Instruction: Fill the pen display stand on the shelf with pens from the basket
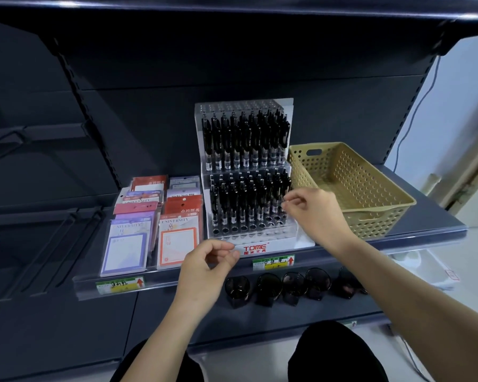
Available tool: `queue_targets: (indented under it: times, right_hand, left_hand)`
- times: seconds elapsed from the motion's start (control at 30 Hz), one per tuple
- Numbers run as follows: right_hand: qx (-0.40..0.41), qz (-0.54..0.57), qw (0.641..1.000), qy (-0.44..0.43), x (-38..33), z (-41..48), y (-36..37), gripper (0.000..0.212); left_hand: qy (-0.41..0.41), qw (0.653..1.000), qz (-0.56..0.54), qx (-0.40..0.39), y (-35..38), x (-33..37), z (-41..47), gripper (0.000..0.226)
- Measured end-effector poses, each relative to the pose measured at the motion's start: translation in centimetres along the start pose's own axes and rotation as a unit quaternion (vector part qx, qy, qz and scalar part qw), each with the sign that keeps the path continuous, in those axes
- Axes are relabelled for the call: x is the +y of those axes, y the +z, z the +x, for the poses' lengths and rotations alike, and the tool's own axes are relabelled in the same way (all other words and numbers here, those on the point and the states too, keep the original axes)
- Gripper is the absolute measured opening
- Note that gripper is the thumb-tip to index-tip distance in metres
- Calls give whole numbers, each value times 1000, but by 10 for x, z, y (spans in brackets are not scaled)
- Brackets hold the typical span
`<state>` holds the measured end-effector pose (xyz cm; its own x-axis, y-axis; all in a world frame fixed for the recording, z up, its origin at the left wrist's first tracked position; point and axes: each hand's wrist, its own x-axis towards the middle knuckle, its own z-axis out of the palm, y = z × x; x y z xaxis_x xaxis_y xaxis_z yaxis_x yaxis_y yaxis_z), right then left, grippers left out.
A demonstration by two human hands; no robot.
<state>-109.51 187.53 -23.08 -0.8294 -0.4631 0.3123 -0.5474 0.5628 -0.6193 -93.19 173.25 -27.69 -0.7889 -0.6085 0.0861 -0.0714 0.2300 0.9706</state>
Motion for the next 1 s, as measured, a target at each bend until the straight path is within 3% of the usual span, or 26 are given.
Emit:
queue_targets:
  times: [0.2,0.4,0.6,1.0]
  right_hand:
    - [42,-105,993,-16,37,-7,-42,33]
    - [-83,-318,944,-6,88,-10,-40,42]
    - [-64,-307,949,-31,97,-5,-37,30]
    - [-88,-273,958,6,69,-4,-60,47]
  left_hand:
    - [12,1000,14,-21,21,14,0,7]
    - [22,998,46,-35,40,27,-1,10]
    - [22,995,90,-27,39,30,1,12]
    - [54,994,92,-2,20,44,0,12]
